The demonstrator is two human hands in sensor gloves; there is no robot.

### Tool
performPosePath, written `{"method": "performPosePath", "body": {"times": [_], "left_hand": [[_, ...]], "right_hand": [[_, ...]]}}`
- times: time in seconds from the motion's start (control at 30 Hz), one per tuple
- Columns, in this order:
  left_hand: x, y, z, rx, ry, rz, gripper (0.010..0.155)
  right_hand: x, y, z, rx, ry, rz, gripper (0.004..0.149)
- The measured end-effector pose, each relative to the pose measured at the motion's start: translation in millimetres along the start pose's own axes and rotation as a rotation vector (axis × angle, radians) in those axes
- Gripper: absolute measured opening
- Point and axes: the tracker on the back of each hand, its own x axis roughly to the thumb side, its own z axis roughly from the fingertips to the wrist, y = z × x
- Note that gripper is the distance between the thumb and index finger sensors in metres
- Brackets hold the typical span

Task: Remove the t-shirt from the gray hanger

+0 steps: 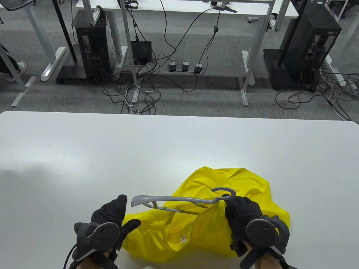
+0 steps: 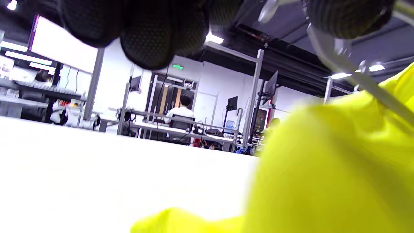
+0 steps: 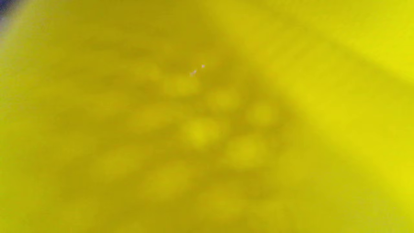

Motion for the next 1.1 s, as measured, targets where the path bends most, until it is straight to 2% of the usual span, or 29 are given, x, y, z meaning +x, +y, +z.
{"method": "performPosePath", "body": {"times": [0.17,0.3,0.47,0.6,0.73,0.9,1.1], "left_hand": [[26.0,6.1,2.8,0.073,-0.128,-0.051,0.088],[52.3,5.1,2.6,0.072,-0.229,-0.111,0.077],[66.4,1.5,2.9,0.087,-0.233,-0.204,0.059],[57.5,4.6,1.8,0.114,-0.172,-0.121,0.05],[45.1,7.7,2.0,0.143,-0.128,-0.143,0.047],[23.5,13.8,2.8,0.196,-0.036,-0.073,0.047],[1.1,19.6,4.3,0.229,0.046,-0.06,0.046]], "right_hand": [[28.7,12.6,-0.3,0.041,-0.098,0.109,0.049],[50.9,18.4,1.7,0.049,-0.178,0.144,0.05],[65.0,19.0,5.4,0.035,-0.232,0.143,0.051],[64.0,15.5,5.7,-0.009,-0.236,0.082,0.054],[56.5,6.1,4.6,-0.078,-0.179,0.076,0.045],[27.3,-3.0,1.4,-0.109,-0.047,0.057,0.043],[-10.3,-5.4,0.5,-0.089,0.112,0.043,0.043]]}}
